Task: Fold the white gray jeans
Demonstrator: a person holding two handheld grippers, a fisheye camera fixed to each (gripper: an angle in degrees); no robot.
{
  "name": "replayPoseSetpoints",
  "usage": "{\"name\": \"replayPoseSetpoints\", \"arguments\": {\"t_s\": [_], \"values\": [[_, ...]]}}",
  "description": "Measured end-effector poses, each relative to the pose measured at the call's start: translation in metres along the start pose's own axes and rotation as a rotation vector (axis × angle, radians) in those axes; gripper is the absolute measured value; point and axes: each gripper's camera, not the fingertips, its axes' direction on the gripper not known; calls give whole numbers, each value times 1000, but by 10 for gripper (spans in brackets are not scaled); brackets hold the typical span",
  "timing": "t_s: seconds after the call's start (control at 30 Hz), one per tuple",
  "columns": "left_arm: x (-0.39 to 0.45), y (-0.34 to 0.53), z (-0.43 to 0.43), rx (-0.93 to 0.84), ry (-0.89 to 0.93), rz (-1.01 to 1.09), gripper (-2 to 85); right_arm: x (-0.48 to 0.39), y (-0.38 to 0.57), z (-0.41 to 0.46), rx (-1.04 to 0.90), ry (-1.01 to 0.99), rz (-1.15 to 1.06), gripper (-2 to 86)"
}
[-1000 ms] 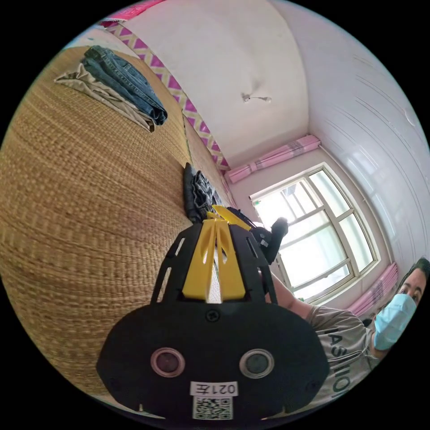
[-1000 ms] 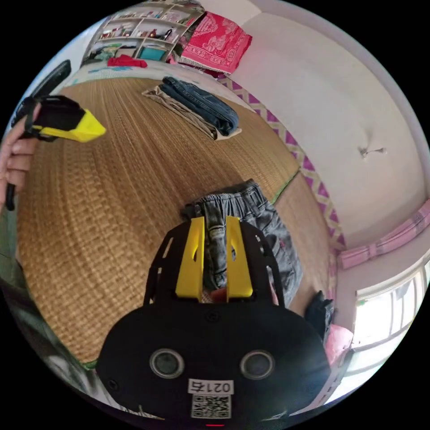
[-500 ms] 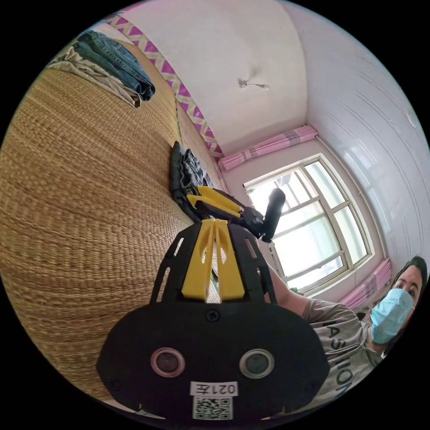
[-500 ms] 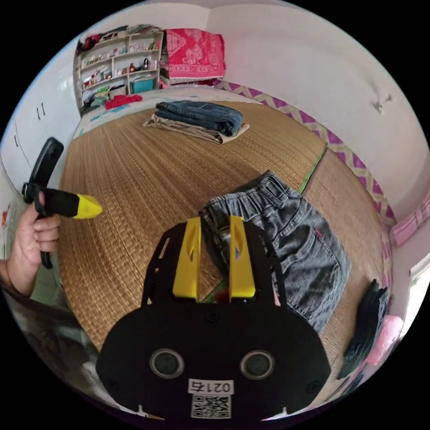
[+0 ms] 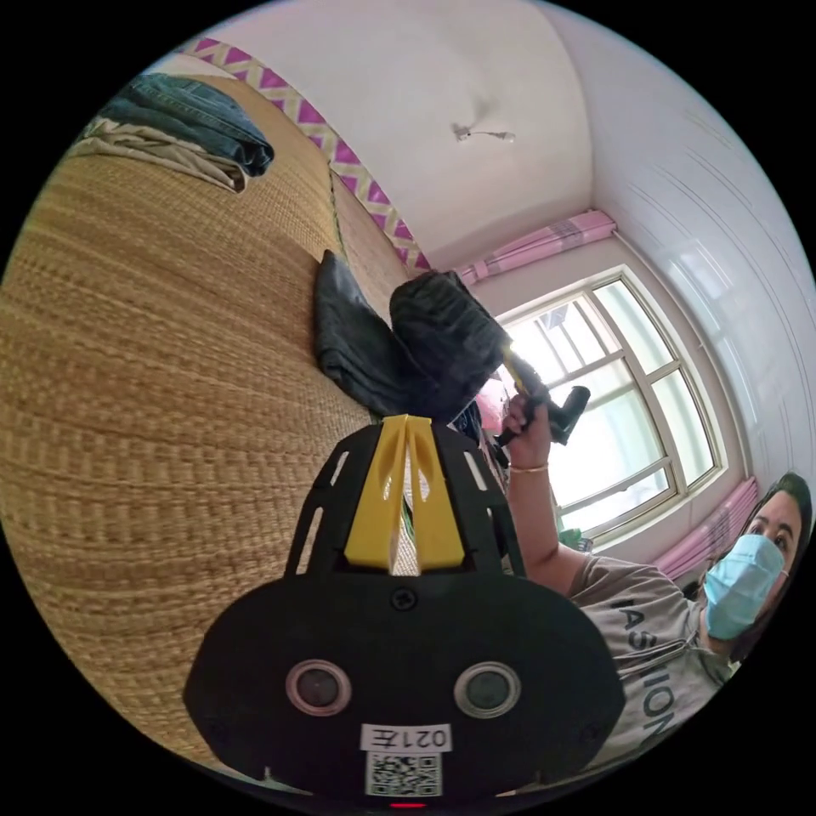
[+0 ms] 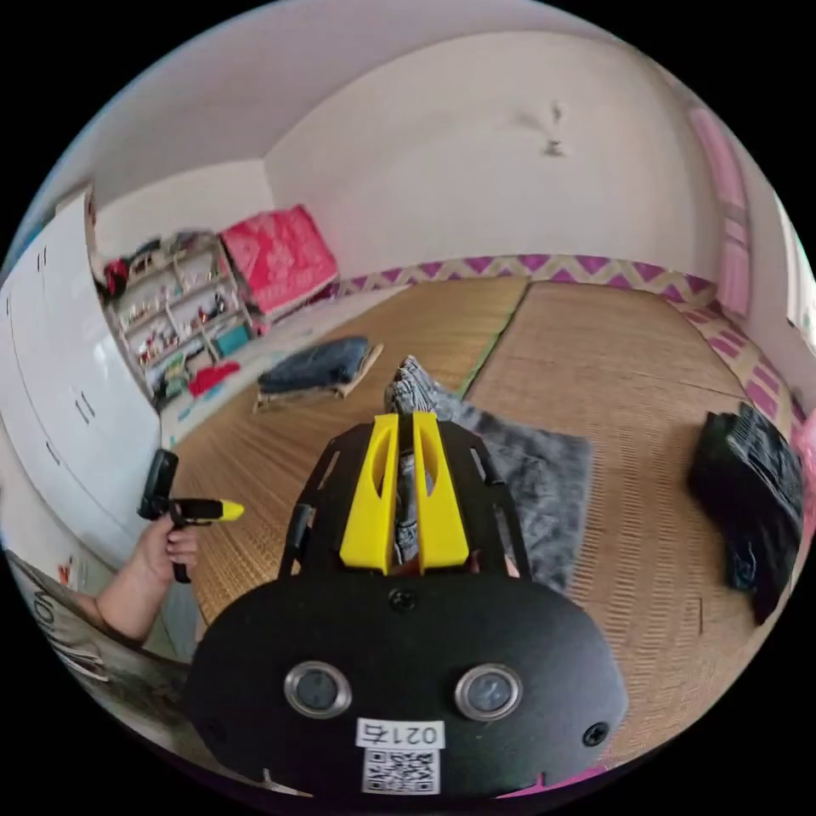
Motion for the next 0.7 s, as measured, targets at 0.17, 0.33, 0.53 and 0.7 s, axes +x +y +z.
{"name": "replayPoseSetpoints", "arguments": {"t_s": [0.17, 0.33, 0.53, 0.7], "values": [[31, -23, 51, -82, -18, 82, -9, 134, 21, -132, 150, 225, 181, 28], [80, -40, 126, -207, -63, 262, -9, 318, 128, -197, 65, 397, 550, 55], [135, -52, 216, -404, -271, 459, 8, 381, 265, -230, 267, 16, 673, 104], [162, -57, 284, -495, -463, 613, 74, 395, 293, -242, 355, -236, 626, 29]]}}
